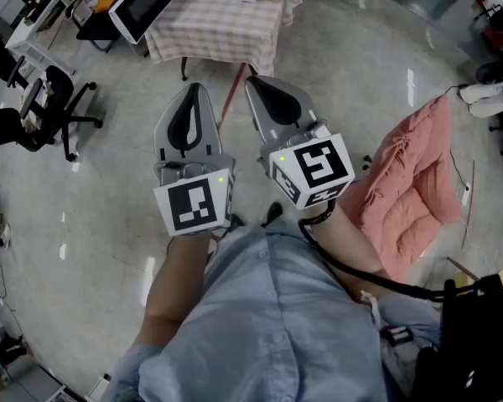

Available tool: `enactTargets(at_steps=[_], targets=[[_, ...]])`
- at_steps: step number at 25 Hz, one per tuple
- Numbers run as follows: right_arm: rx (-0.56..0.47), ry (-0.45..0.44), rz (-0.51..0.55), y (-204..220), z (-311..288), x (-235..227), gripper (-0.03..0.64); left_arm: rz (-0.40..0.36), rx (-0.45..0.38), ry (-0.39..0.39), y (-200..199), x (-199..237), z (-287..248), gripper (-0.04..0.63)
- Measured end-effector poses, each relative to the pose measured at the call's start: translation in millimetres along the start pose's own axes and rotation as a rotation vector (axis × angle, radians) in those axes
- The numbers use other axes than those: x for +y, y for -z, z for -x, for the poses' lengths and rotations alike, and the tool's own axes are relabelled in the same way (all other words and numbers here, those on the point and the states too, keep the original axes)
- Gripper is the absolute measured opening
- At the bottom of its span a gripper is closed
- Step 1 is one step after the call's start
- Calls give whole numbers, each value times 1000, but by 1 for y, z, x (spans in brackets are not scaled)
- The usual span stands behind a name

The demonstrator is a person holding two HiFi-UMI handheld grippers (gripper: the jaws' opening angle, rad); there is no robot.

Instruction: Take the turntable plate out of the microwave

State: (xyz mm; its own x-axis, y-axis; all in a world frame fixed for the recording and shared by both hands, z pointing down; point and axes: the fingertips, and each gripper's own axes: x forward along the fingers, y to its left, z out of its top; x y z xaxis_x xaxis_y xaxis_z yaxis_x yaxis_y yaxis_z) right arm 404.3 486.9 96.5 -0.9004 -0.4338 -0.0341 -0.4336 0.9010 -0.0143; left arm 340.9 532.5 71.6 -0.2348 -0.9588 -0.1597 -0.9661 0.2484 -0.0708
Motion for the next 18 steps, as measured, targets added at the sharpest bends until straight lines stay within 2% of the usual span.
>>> enactTargets(at_steps=[12, 18], targets=[[-3, 0, -29, 3, 8, -24, 0, -15, 12, 7, 3, -26, -15, 8], [-19, -41, -85, 6, 9, -43, 2, -32, 17, -1, 5, -44, -30, 8]])
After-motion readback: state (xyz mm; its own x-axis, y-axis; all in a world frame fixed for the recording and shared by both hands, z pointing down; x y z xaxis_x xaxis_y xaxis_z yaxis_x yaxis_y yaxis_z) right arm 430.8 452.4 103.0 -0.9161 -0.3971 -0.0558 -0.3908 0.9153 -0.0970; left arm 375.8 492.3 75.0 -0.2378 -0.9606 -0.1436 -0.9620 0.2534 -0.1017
